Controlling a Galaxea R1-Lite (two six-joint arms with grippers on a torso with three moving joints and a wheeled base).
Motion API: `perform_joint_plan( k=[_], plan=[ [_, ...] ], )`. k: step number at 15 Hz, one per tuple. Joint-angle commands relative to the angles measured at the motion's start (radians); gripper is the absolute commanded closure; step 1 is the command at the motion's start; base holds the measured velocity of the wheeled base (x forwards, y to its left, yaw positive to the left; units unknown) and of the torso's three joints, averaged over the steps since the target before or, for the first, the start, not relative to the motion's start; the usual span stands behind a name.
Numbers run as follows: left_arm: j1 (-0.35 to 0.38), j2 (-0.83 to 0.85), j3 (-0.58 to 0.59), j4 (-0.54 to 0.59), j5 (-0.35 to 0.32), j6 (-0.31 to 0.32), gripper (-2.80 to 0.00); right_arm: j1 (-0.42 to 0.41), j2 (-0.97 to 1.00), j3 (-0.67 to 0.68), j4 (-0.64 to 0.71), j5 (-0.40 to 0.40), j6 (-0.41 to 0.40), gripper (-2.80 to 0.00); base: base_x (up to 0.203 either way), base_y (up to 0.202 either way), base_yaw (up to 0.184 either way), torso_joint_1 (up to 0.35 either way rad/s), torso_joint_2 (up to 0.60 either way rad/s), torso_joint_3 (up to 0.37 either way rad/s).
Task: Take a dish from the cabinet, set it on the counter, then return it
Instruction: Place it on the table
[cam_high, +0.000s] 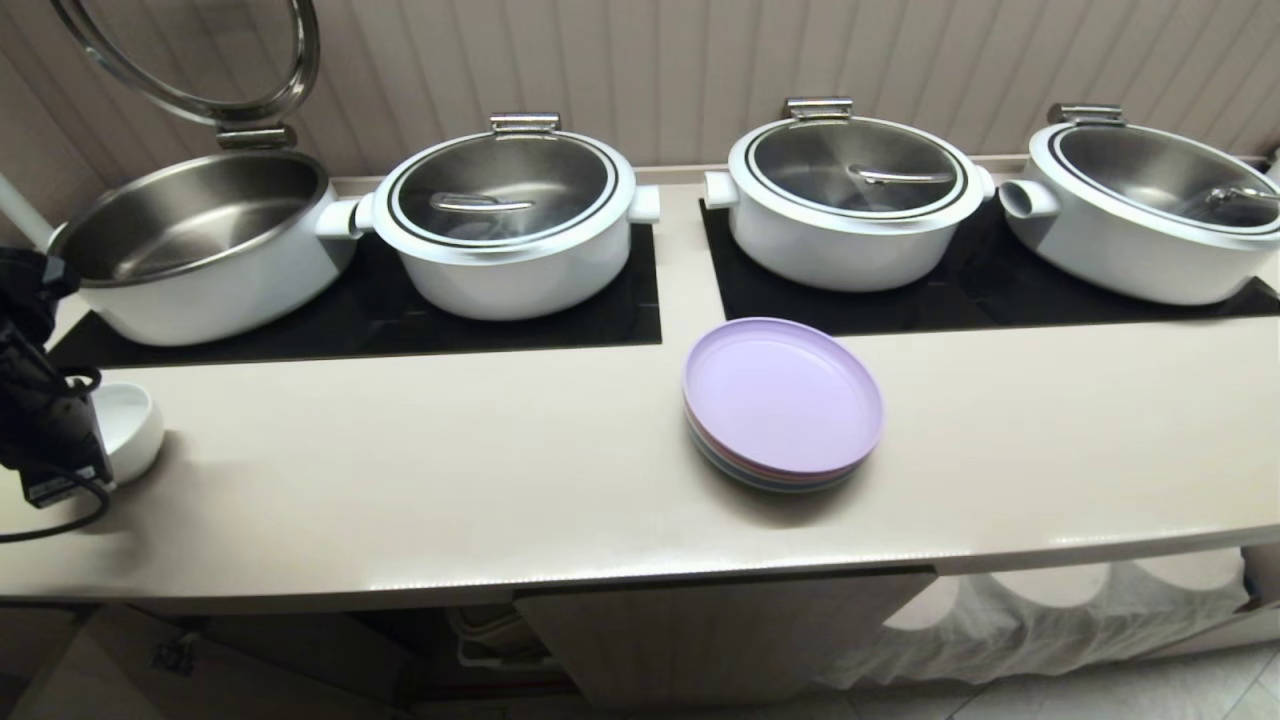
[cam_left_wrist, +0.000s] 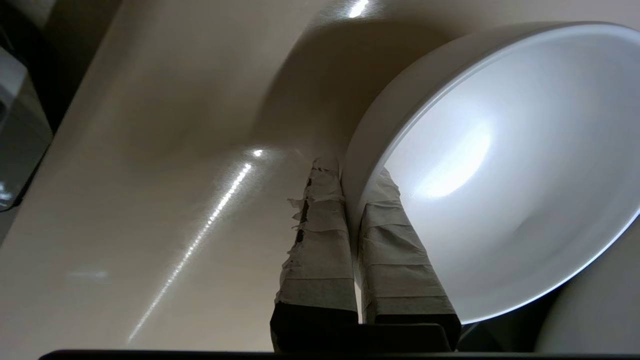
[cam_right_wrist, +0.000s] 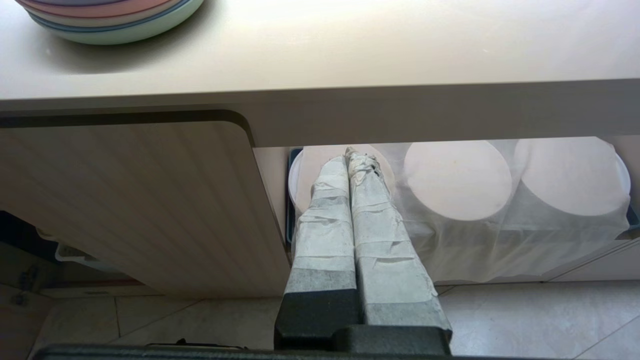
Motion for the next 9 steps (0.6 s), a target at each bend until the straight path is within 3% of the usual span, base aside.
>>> perform_joint_plan(
  k=[1, 9],
  plan=[
    [-0.003, 0.038, -0.029, 0.037, 0.0, -0.009, 0.0, 0.0, 0.0, 0.0, 0.0, 0.0, 0.0, 0.0, 0.0, 0.0, 0.0, 0.0, 0.0, 0.0],
    [-0.005, 0.04, -0.065, 0.041, -0.002, -0.009, 0.0, 0.0, 0.0, 0.0, 0.0, 0.0, 0.0, 0.0, 0.0, 0.0, 0.0, 0.0, 0.0, 0.0]
  ],
)
